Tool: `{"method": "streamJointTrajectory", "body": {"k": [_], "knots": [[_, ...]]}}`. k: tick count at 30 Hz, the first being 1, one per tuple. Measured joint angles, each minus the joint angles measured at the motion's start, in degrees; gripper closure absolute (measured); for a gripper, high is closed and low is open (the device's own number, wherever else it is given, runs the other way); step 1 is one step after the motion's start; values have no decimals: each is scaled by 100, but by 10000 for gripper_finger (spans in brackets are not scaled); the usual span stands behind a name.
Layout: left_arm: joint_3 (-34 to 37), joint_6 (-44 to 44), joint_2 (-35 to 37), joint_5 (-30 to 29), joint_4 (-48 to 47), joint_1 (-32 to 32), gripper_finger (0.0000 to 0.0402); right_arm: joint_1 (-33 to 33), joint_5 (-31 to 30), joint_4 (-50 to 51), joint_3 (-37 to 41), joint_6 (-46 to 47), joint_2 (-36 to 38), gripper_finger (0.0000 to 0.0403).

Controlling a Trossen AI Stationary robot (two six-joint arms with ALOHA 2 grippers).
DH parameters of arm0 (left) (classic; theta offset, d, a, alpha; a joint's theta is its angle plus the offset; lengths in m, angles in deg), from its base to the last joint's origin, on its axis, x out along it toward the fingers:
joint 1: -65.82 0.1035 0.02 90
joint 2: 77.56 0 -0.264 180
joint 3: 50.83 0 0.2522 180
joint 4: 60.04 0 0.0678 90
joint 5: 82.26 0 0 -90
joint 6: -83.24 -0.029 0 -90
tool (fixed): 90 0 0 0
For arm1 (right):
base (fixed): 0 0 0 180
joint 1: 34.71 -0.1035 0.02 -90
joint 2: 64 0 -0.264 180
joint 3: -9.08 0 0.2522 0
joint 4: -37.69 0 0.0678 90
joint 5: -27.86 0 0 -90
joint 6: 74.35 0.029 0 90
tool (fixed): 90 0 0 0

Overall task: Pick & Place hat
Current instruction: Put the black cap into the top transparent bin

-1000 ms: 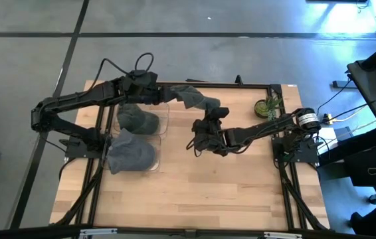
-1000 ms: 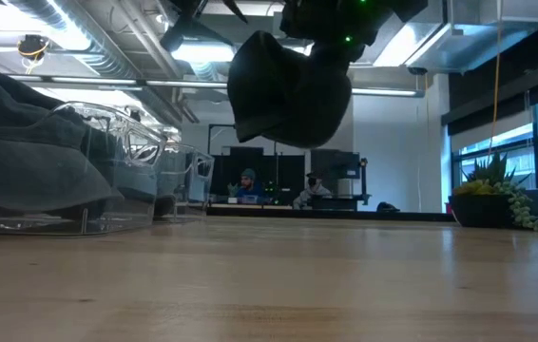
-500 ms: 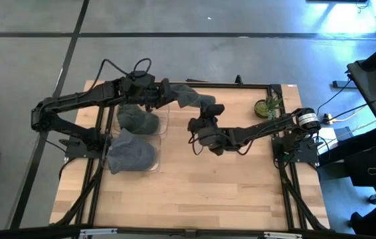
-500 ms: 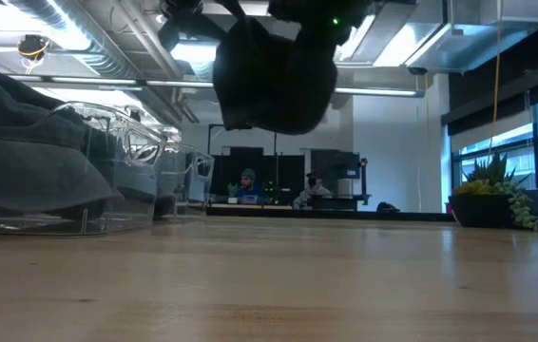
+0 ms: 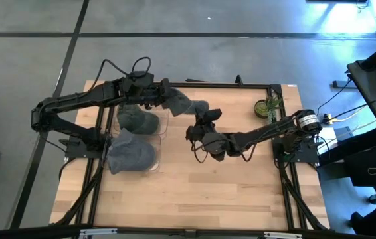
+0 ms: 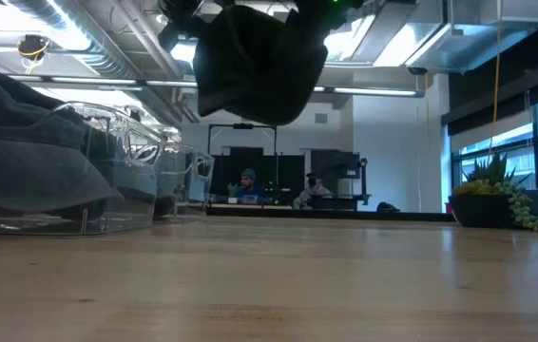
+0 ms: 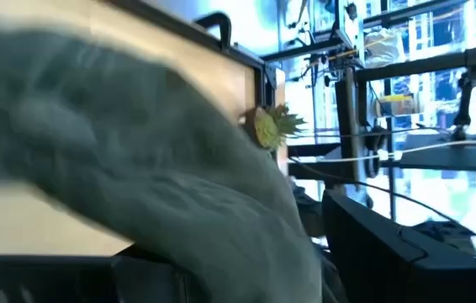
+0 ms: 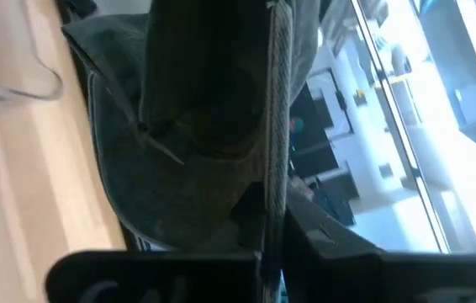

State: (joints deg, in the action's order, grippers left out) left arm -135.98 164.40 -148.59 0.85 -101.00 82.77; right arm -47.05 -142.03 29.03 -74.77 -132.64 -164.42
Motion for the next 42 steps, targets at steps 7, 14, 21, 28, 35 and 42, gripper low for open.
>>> {"method": "streamJointTrajectory", "body": {"k": [7, 14, 21, 28, 35, 42], "knots": [[0, -830, 0, -156, -1, -4, 211, -166, 604, 59, 0, -48, 1, 388], [7, -641, 0, -154, 20, -4, 211, -168, 1104, 171, 0, -74, 1, 385], [7, -590, 0, -159, 24, -4, 209, -170, 1386, 167, 0, -194, 2, 388], [7, -606, -22, -515, 40, -4, 209, -172, 1507, 162, 0, -201, 0, 385], [7, -174, -22, -607, 42, 4, 212, -172, 1545, 160, 0, -214, 2, 386], [7, -314, -22, -672, 46, -11, 212, -133, 1566, 159, 0, -208, 1, 386]]}}
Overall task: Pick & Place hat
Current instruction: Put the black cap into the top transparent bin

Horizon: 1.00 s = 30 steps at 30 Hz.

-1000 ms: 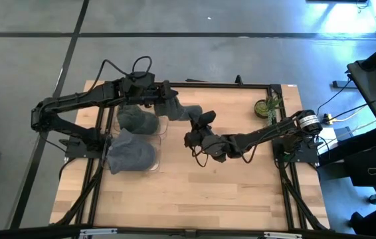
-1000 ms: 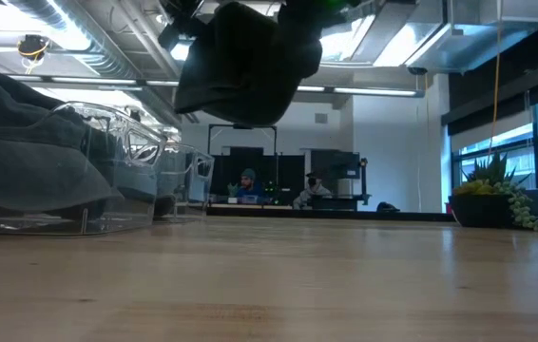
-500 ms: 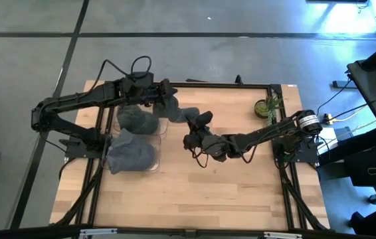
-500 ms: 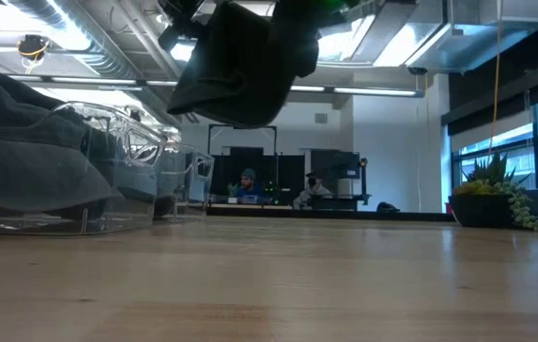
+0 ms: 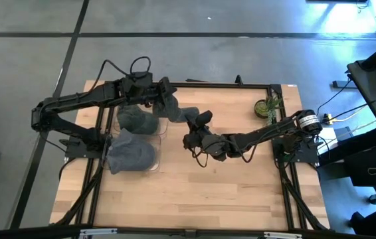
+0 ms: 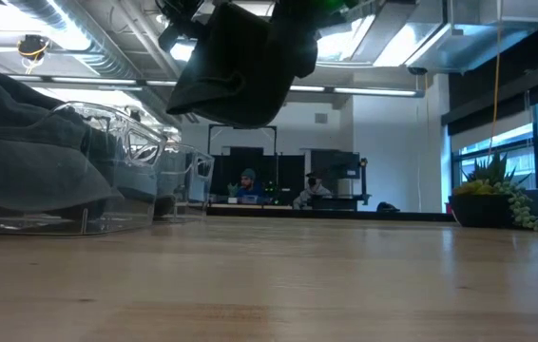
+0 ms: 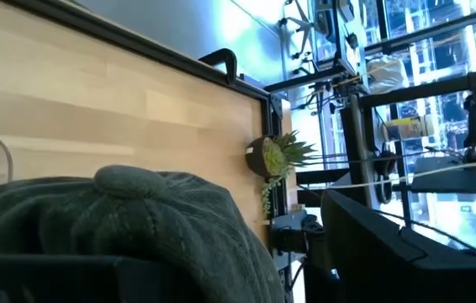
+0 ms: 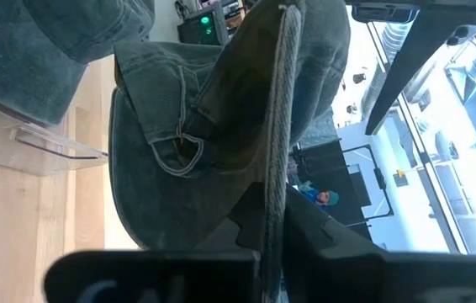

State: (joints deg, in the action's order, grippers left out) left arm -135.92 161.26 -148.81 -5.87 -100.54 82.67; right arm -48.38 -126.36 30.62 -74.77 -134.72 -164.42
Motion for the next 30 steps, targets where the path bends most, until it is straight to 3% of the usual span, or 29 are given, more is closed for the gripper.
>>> {"method": "streamJointTrajectory", "body": {"k": [10, 21, 30], "knots": [[0, -166, -123, 260, 119, 0, 232, 2, 19, -23, 0, 7, 1, 386], [-9, -1219, -273, 814, 284, 16, 388, -9, -4, 12, 0, -9, -1, 384], [-9, -2608, -252, 1403, 273, -35, 398, -22, 308, 224, 0, 504, -1, 346]]}}
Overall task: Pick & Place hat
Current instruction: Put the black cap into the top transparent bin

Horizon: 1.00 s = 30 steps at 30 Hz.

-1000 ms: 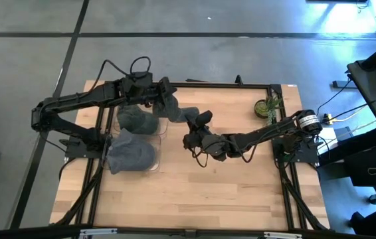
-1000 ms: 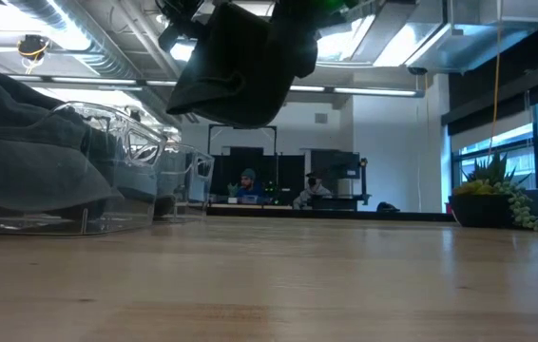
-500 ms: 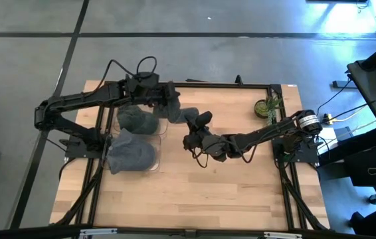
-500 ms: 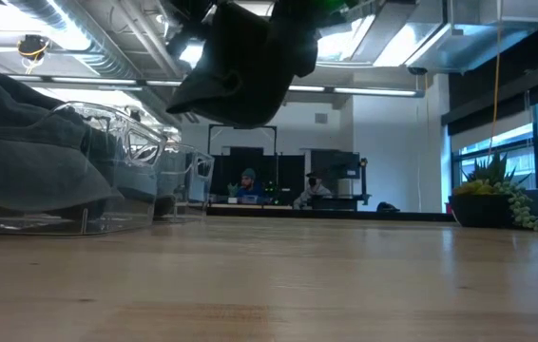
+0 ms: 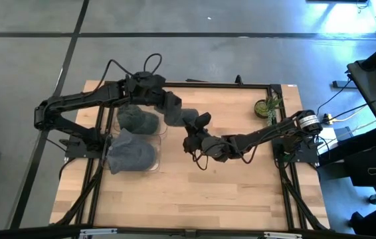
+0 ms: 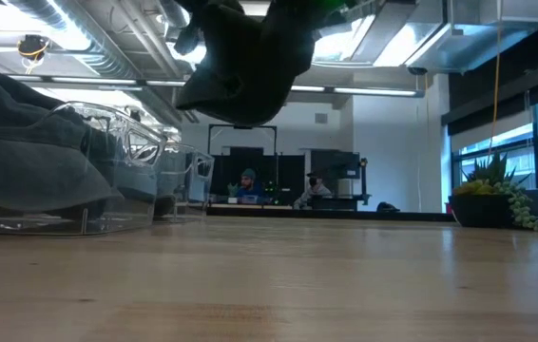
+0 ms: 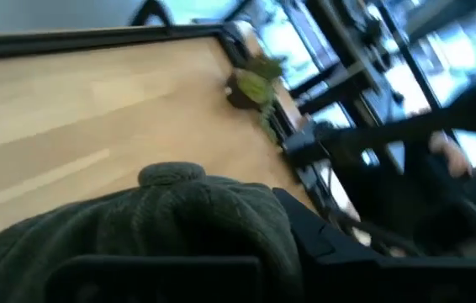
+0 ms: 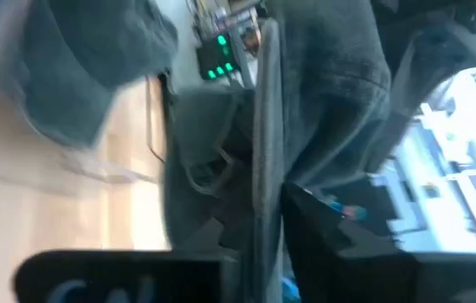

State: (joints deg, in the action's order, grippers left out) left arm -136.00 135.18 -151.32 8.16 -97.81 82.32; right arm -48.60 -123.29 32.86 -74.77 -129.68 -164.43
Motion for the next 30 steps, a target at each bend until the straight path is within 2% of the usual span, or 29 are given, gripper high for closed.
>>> {"method": "streamJointTrajectory", "body": {"k": [5, 9, 13, 18, 22, 24, 28, 30], "knots": [[2, -1013, 62, 254, -37, -7, 398, -40, 411, 113, 0, 840, 0, 294], [2, -1724, 211, 256, -203, 40, 398, -104, 991, 595, 0, 2074, 2, 251], [10, -2478, 351, 255, -235, 43, 398, -109, 1583, 882, -11, 3373, 22, 225], [0, -3436, 496, 186, -343, -44, 398, -182, 1960, 1510, -7, 4762, 12, 204], [0, -3678, 627, 129, -749, -133, 398, -341, 1952, 2288, 5, 5713, 13, 199], [0, -3775, 756, -83, -916, -269, 398, -438, 1759, 2611, 81, 6058, 13, 199], [0, -3688, 1007, -1397, -1432, -714, 398, -600, 924, 3281, 292, 6880, 17, 199], [2, -3356, 1182, -1778, -1759, -912, 398, -632, 672, 3828, 397, 7490, 20, 199]]}}
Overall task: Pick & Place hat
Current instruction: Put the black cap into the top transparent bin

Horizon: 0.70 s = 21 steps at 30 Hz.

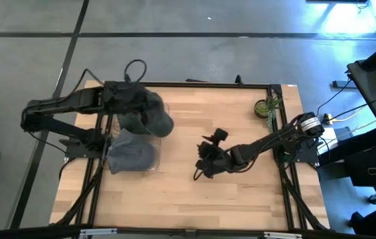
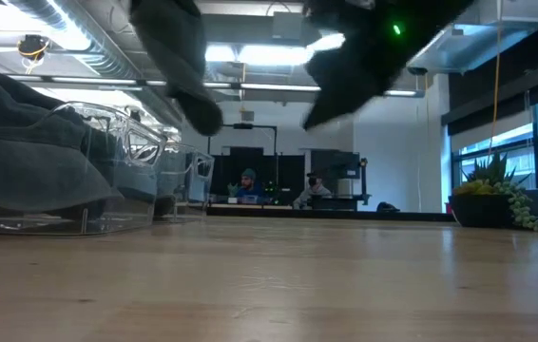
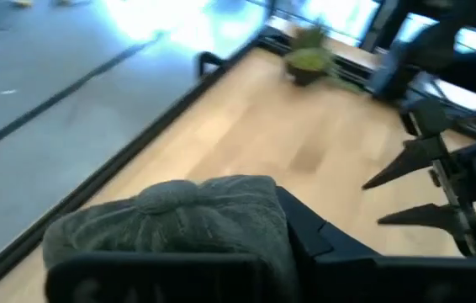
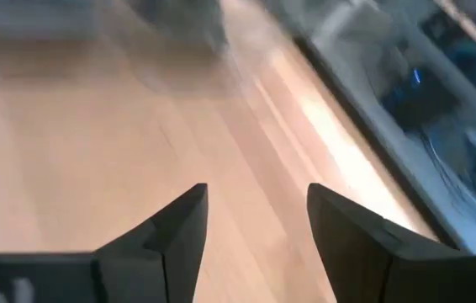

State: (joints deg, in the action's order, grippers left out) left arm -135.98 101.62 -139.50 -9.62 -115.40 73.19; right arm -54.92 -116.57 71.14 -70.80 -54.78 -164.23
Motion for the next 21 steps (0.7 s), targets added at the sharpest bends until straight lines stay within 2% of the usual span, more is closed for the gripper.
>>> {"method": "streamJointTrajectory", "body": {"k": [4, 8, 13, 17, 21], "knots": [[-2, 468, 153, -811, -470, -295, 398, 10, -46, 900, 144, 1171, 0, 199], [327, 509, 149, -1021, -448, -480, 398, 75, -43, 1182, 466, 1788, 2, 199], [901, 476, 142, -1463, -393, -488, 398, 103, 81, 1151, 728, 2063, 2, 199], [1287, 473, 147, -1481, 90, -506, 398, 100, 107, 1143, 753, 2073, 2, 199], [1780, 469, 145, -1852, 537, -495, 398, 103, 46, 1144, 753, 2066, 2, 199]]}}
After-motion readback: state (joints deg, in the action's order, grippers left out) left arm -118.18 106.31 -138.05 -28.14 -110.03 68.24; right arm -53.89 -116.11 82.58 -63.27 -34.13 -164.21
